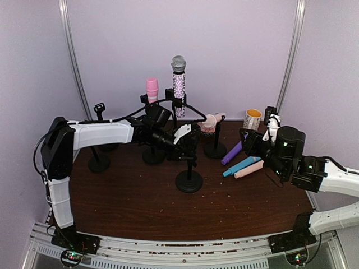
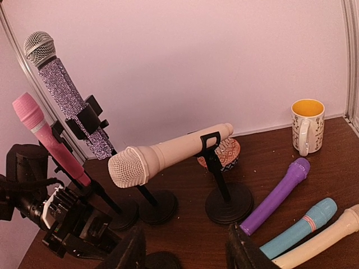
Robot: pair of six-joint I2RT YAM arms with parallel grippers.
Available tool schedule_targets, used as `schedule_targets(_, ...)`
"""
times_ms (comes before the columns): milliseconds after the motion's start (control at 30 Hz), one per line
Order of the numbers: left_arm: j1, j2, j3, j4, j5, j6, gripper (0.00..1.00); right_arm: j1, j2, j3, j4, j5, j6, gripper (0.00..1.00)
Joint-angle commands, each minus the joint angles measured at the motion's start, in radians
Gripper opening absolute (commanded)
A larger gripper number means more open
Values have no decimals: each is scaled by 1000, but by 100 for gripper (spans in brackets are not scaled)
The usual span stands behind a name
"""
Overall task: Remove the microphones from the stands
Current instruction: Pick up the microphone stand at the center of the board, then place the microphone stand at the corner of the board.
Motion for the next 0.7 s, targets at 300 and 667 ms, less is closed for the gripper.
schedule_targets(300,135,-277,-315,-177,-222,151,9,-11,4,52,-25,-3,-32,49)
schedule_targets(667,390,-456,-505,-115,-311,172,9,-11,35,74,-57,-2,-33,49)
